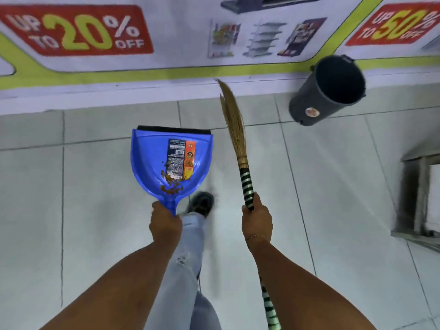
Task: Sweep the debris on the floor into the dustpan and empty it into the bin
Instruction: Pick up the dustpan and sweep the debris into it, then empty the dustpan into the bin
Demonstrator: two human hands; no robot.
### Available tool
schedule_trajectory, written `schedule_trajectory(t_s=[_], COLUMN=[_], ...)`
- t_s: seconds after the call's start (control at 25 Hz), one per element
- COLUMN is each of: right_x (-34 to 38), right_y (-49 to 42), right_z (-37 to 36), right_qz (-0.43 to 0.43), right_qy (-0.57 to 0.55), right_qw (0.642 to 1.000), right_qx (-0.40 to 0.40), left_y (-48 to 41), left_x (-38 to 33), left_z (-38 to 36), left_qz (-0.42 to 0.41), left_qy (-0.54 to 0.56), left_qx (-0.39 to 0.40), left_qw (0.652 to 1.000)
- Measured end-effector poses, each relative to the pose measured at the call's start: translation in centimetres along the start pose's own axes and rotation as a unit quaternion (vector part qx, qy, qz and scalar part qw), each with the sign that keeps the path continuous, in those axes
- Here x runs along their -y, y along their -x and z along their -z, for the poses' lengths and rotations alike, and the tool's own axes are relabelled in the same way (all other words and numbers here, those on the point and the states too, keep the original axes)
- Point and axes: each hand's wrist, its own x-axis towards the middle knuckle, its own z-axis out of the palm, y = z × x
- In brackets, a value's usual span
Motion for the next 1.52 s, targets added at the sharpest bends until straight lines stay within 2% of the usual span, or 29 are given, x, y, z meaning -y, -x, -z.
schedule_trajectory(t_s=[0.12,0.32,0.48,0.68,0.8,0.92,1.2,1.4,1.52], right_x=[1.0,2.8,1.8,0.3,-2.2,-4.9,-7.6,-8.5,-8.4], right_y=[-6.8,-19.1,-26.5,-34.1,-38.7,-43.5,-54.2,-58.5,-59.5], right_z=[4.3,11.2,15.9,19.5,21.5,25.0,34.2,36.9,37.3], right_qz=[0.001,-0.036,-0.067,-0.106,-0.176,-0.212,-0.198,-0.176,-0.174], right_qy=[0.001,0.012,0.024,0.051,0.052,0.065,0.173,0.236,0.24], right_qw=[1.0,0.999,0.997,0.993,0.982,0.97,0.95,0.936,0.931], right_qx=[-0.015,-0.017,-0.022,0.017,0.053,0.098,0.168,0.195,0.212], left_y=[-1.9,-6.1,-7.4,-7.0,-6.9,-6.1,-3.3,-2.0,-1.9], left_x=[-5.4,-18.7,-27.9,-34.4,-38.2,-43.9,-57.3,-63.5,-67.4], left_z=[-2.5,-7.9,-12.9,-17.2,-20.1,-24.9,-36.2,-40.3,-41.5], left_qz=[-0.048,-0.085,-0.067,-0.054,-0.048,-0.054,-0.11,-0.208,-0.196], left_qy=[-0.022,-0.048,-0.073,-0.113,-0.13,-0.147,-0.201,-0.267,-0.315], left_qx=[0.018,0.044,0.059,0.054,0.044,0.057,0.139,0.121,0.107], left_qw=[0.998,0.994,0.993,0.991,0.989,0.986,0.963,0.933,0.923])
